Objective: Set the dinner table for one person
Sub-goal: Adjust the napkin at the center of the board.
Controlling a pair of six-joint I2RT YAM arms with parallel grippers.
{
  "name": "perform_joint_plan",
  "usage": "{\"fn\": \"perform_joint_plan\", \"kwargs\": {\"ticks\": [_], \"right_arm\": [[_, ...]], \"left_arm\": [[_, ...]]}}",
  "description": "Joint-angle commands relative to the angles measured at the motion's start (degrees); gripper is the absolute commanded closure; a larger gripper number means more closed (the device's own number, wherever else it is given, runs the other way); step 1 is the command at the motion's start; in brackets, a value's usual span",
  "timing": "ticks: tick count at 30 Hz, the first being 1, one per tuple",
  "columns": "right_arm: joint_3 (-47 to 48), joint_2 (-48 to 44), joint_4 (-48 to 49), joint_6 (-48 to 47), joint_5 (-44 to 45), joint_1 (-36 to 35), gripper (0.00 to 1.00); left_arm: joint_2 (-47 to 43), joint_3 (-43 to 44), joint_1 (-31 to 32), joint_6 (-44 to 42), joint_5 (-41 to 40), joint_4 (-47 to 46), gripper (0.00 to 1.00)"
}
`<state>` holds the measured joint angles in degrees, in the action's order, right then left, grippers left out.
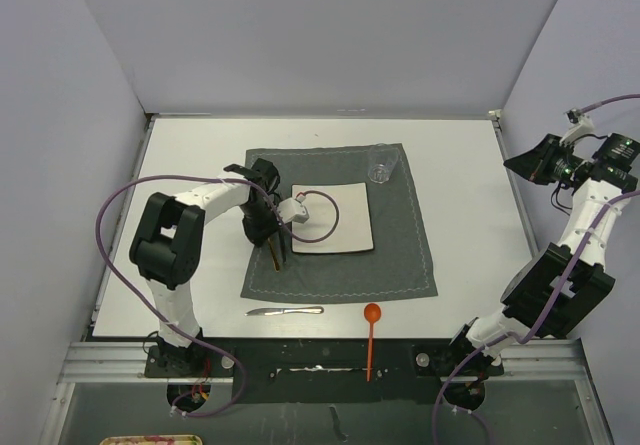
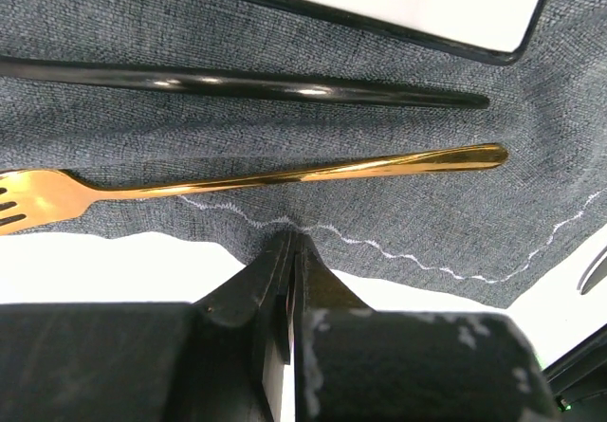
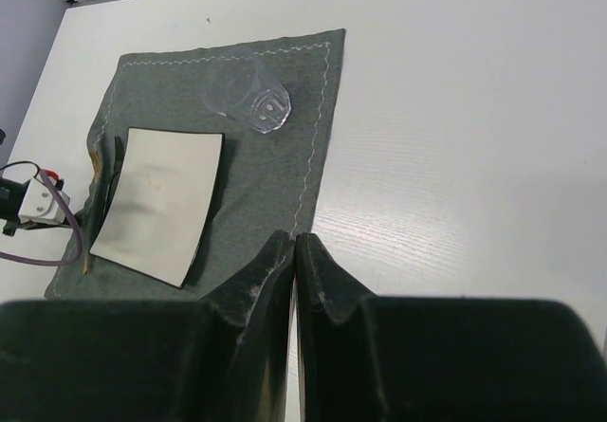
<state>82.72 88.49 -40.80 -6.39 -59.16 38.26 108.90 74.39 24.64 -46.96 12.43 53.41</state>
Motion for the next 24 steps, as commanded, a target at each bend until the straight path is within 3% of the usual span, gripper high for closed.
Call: {"fn": "perform_joint_plan", "kwargs": {"ticks": [1,24], "right_arm": [[0.33,-1.90,2.15,1.00,-1.71,-0.35,0.94],[2.44,-0.51,4.26,3.54,-1.66,-2.87,0.94]], "left_arm": [[1.13,0.07,-0.39,-1.00,-0.36,-1.63,1.00],[-6.07,-8.24,-1.95,-2.71,-4.14,-0.78,1.00]]}}
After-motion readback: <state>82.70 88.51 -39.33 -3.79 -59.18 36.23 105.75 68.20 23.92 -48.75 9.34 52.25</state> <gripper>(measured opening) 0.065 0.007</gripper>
